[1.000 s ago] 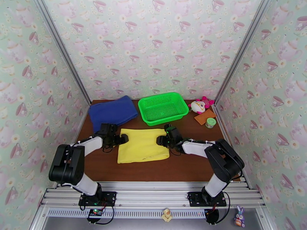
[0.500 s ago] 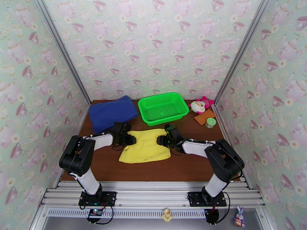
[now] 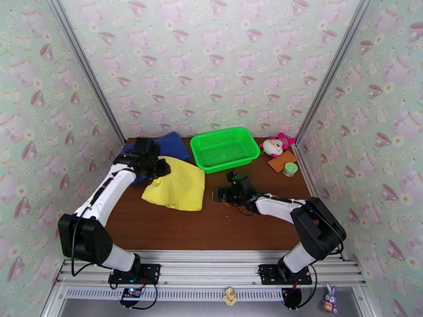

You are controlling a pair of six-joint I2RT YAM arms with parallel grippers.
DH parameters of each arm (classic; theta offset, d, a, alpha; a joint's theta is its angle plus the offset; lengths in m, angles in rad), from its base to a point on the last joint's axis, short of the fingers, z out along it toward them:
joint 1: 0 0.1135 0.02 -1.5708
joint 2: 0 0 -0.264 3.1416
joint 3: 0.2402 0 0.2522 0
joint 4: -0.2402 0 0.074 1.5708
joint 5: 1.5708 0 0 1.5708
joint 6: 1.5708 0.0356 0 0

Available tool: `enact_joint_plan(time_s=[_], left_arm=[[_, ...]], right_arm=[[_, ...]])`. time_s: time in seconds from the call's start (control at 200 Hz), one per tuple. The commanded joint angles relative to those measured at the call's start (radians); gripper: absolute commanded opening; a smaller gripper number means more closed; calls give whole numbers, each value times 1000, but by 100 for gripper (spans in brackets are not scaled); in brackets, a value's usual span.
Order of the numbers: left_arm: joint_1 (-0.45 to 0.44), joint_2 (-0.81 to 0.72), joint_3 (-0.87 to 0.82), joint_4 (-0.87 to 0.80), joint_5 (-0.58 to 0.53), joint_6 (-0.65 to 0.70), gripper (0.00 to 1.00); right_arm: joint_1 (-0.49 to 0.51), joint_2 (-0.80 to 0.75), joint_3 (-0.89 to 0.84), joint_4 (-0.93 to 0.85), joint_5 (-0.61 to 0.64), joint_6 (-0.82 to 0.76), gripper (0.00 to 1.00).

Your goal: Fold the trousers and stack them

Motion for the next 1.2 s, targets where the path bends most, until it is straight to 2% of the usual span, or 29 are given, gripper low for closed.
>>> enact_joint_plan(time_s=[0.0, 0.12, 0.255, 0.331, 0.421, 0.491, 0.566, 0.631, 0.736, 0.806, 0.891, 1.027, 1.192], left_arm=[[-2, 23, 157, -165, -82, -71, 0], [-1, 88, 339, -222, -114, -93, 0], [-1, 208, 602, -309, -101, -104, 0], [-1, 298, 800, -344, -70, -110, 0], [2, 459, 1116, -411, -26, -115, 0], [21, 557, 1268, -378, 39, -135, 0], [60, 583, 1227, -219, 160, -203, 0], [80, 587, 1143, -15, 266, -231, 0], [99, 655, 1136, 196, 347, -260, 0], [141, 731, 1182, 209, 373, -328, 0], [209, 806, 1140, 199, 413, -377, 0], [276, 875, 1036, 99, 393, -257, 0], [297, 882, 978, 49, 310, -135, 0]], right_arm=[[0, -30, -33, 9, -36, -26, 99], [0, -42, -53, 4, -33, -29, 99], [0, -49, -74, 3, -23, -31, 99], [0, -43, -76, 5, -26, -30, 99], [0, -32, -72, 7, -31, -28, 99], [1, -24, -68, 7, -32, -27, 100], [0, -11, -60, 5, -33, -27, 99], [1, 5, -50, -1, -35, -29, 99], [0, 41, -33, -3, -38, -25, 99], [0, 72, -16, -11, -44, -24, 99], [1, 115, 2, 0, -45, -19, 100], [1, 214, 71, 5, -82, -11, 99], [3, 309, 166, -12, -120, -6, 99]])
